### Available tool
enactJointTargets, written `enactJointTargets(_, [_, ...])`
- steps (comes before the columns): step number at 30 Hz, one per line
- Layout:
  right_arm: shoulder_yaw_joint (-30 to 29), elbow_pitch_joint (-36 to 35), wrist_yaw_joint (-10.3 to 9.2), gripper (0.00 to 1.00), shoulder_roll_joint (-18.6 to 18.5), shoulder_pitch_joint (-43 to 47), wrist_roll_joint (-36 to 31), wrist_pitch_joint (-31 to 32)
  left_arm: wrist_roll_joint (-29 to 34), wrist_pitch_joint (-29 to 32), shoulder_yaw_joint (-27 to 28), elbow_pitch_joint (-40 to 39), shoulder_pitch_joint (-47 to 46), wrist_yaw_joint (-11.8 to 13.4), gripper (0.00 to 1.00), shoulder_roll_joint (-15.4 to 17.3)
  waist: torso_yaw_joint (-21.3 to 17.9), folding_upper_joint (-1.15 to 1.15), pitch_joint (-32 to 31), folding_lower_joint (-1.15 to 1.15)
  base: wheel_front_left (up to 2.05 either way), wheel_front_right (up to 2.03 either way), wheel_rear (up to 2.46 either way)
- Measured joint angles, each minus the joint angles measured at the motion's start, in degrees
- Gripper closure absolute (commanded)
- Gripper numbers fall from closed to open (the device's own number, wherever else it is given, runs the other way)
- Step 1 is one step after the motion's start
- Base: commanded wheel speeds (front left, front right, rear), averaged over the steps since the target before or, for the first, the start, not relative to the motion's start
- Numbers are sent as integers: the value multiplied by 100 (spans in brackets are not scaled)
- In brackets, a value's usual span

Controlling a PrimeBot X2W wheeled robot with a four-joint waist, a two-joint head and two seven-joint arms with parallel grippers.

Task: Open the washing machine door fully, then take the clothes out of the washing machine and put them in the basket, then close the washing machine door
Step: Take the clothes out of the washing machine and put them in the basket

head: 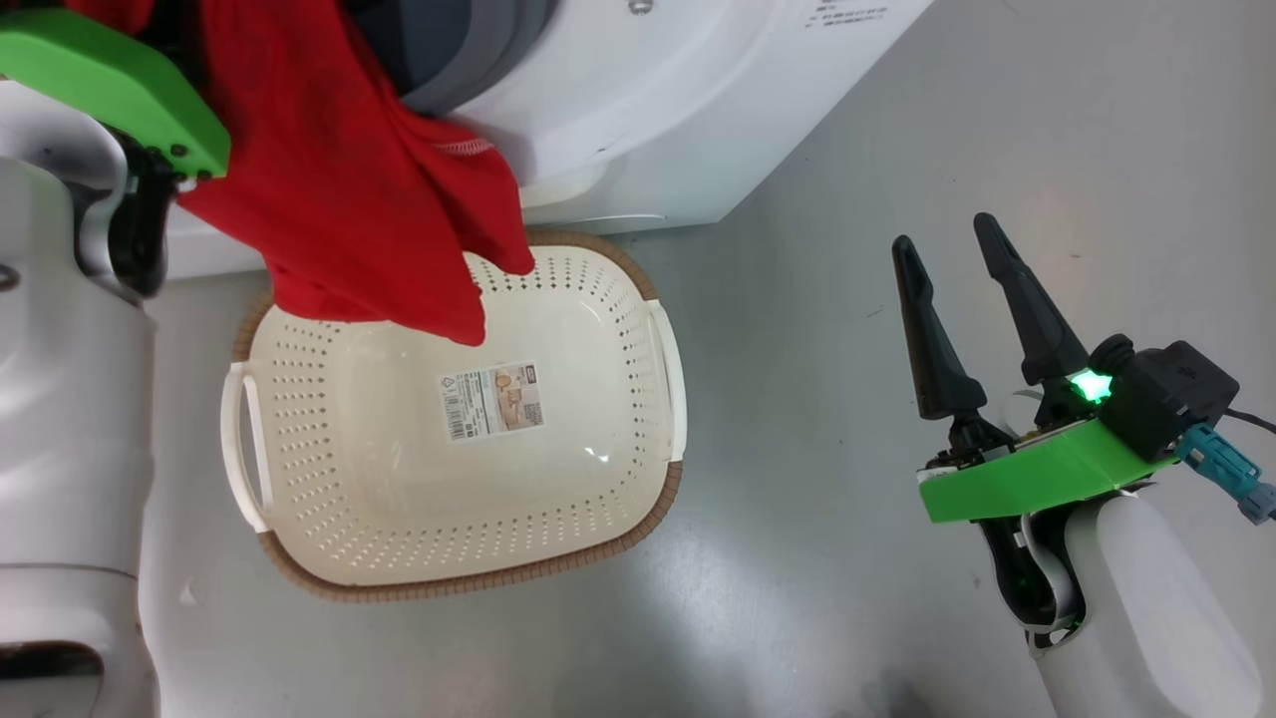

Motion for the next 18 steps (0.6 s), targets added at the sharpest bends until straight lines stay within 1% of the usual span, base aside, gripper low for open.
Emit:
enactJointTargets(1, [3, -5, 0, 0, 0, 0, 0, 0, -8, -3, -25, 60, -30, 0, 27, 4, -7, 0, 0, 0, 0, 0, 0])
enactJointTargets(2, [4, -11, 0, 0, 0, -1, 0, -1, -8, -31, -56, 112, -55, -1, 53, 7, -12, 0, 2, 0, 0, 0, 0])
enactJointTargets(3, [4, -15, 0, 0, 0, -1, 0, -1, -8, -55, -99, 168, -80, -10, 66, 9, -16, 0, 4, 0, 0, 0, 0])
enactJointTargets(4, [4, -15, 0, 0, 0, -1, 0, -1, -8, -71, -142, 230, -106, -44, 66, 9, -17, 0, 5, 0, 0, 0, 0])
enactJointTargets(6, [4, -16, 0, 0, 0, -2, 0, -1, -10, -132, -176, 265, -121, -44, 100, 8, -17, 0, 5, 0, 0, 0, 0])
enactJointTargets(12, [-10, -18, 0, 0, 0, -2, 0, -1, -88, -444, -366, 458, -152, -48, 100, 4, 5, 0, -9, 0, 0, 0, 0])
enactJointTargets(18, [-32, -18, 0, 0, -1, -1, -2, -1, -291, -921, -619, 424, -98, -49, 100, -24, 53, 0, -90, 0, 0, 0, 0])
